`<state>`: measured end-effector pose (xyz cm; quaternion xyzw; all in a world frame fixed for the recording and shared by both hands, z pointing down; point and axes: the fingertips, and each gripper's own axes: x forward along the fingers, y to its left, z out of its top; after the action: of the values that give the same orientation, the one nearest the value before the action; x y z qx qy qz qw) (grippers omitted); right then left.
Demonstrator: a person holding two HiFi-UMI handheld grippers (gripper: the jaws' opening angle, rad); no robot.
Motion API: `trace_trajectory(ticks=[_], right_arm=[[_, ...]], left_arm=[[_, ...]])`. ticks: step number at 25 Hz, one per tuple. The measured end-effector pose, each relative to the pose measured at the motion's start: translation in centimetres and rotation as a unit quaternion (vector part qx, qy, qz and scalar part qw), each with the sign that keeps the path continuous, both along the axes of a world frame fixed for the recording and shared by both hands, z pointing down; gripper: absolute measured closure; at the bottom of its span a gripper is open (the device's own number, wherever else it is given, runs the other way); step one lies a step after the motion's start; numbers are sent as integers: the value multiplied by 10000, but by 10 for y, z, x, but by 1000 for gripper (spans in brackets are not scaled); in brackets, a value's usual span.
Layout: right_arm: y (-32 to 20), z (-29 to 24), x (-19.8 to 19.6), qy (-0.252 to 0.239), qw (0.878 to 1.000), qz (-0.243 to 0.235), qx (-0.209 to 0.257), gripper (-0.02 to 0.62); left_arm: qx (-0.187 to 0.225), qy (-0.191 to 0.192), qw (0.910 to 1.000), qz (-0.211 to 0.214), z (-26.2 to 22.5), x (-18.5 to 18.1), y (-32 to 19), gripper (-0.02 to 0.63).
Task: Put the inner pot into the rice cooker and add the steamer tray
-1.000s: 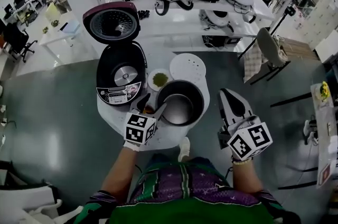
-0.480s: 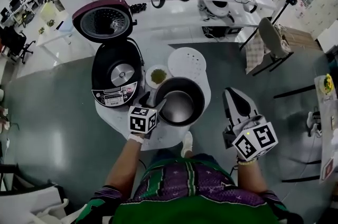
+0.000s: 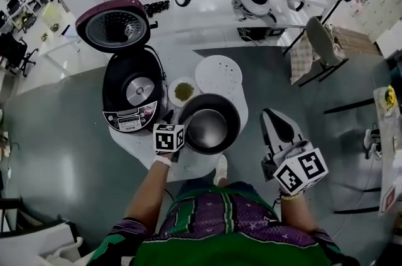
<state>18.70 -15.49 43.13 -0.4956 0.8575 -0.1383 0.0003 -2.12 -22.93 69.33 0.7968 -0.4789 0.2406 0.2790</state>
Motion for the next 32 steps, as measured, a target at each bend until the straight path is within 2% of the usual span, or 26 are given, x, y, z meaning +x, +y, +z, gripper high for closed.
trace_trajectory(ticks=[8,14,23,32], right_arm=[[-8,-1,4,15,10000,-14,-74,589],[-4,2,7,-11,9999,14,-129,589],[0,9,16,-50,9996,109,-246,589],[0,13,16,-32,9996,82,-268,589]], left_arm=[[-314,-174,9993,-37,20,4,-8,292],[-496,-136,9986,-124,29,2,-6,393],[-509,-249,9982,-198,29,1,-8,532],[-484,-347,9982,-114,30,3,-8,569]])
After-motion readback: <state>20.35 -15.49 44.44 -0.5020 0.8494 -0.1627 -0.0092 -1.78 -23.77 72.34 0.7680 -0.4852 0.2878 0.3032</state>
